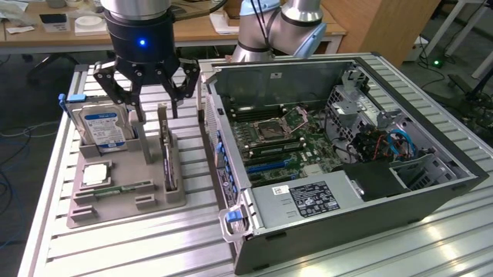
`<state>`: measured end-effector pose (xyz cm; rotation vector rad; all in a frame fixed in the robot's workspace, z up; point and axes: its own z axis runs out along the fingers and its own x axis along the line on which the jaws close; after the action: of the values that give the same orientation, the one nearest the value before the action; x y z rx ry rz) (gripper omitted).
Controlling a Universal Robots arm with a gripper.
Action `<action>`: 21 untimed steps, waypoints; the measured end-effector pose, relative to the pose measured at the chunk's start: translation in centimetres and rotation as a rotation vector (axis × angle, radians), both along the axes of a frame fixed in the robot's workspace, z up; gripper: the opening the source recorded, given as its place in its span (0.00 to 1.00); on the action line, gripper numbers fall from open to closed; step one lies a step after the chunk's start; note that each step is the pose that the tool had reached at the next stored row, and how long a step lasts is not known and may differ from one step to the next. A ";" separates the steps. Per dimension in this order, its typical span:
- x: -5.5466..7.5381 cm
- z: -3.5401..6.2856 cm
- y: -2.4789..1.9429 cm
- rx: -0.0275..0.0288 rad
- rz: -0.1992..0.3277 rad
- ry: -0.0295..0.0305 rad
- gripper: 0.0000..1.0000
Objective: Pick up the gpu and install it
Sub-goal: 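Pick up the gpu and move the gpu toward the slot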
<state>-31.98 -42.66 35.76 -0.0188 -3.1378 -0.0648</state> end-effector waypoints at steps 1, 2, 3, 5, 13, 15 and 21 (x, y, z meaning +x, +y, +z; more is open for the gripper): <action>0.0 -0.08 0.15 -0.0001 0.004 0.0000 0.59; 0.0 -0.15 0.28 -0.0002 0.006 0.0003 0.59; 0.0 -0.25 0.32 0.0000 0.006 0.0000 0.59; 0.0 -0.48 0.54 -0.0001 0.008 0.0001 0.59; -0.3 -1.43 0.72 -0.0001 0.017 0.0001 0.59; -0.4 -1.68 0.73 0.0000 0.020 0.0000 0.59; -0.6 -2.29 0.72 0.0000 0.031 0.0000 0.59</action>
<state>-32.60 -41.93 33.48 0.0293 -3.1371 -0.0647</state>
